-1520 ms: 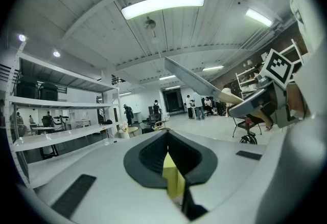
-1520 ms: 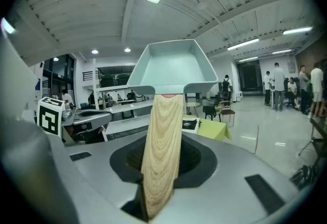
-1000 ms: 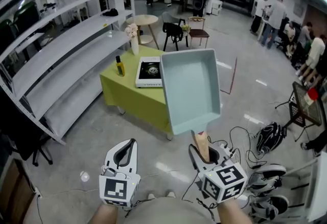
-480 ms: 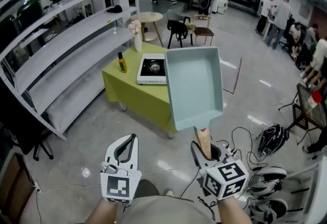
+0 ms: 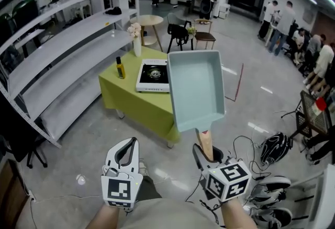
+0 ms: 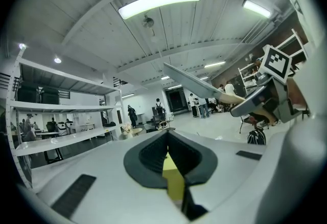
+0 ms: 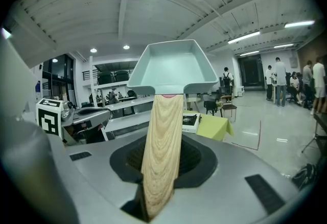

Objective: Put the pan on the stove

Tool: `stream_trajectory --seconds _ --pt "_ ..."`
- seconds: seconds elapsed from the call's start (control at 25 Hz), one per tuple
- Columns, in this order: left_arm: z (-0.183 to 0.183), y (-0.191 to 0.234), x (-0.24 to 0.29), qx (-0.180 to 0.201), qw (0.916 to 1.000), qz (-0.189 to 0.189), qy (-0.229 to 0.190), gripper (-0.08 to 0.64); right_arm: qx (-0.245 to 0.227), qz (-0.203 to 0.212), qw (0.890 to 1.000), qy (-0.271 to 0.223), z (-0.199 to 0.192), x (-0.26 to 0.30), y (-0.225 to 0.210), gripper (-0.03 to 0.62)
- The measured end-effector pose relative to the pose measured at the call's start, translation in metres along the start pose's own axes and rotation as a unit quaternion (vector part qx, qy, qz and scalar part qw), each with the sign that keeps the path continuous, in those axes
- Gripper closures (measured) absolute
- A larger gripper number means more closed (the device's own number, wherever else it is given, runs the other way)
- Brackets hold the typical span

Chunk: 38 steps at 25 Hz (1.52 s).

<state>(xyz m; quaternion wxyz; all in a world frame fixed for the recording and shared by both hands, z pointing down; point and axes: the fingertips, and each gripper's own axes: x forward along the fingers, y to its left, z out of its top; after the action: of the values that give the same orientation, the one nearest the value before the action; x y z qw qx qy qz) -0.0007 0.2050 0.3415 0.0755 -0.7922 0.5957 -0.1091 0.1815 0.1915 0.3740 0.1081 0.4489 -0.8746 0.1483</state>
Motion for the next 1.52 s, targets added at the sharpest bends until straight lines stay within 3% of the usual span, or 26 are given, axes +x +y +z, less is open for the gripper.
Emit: stream_trajectory --seconds 0.72,1.2,1.52 --pt "-0.04 0.145 0.152 -0.021 0.9991 -0.022 0.031 0.554 0.007 -0.016 0.999 0.045 0.054 0.198 -0.016 0.5" --pt "-0.063 0.246 0.275 -0.014 0.9958 -0.074 0.053 0.554 0.063 -0.054 0.992 0.097 0.082 0.345 -0.034 0.5" --pt "-0.098 0.286 0.342 -0.014 0.9908 -0.109 0.078 0.554 0.089 -0.088 0.983 0.137 0.069 0.427 -0.055 0.5"
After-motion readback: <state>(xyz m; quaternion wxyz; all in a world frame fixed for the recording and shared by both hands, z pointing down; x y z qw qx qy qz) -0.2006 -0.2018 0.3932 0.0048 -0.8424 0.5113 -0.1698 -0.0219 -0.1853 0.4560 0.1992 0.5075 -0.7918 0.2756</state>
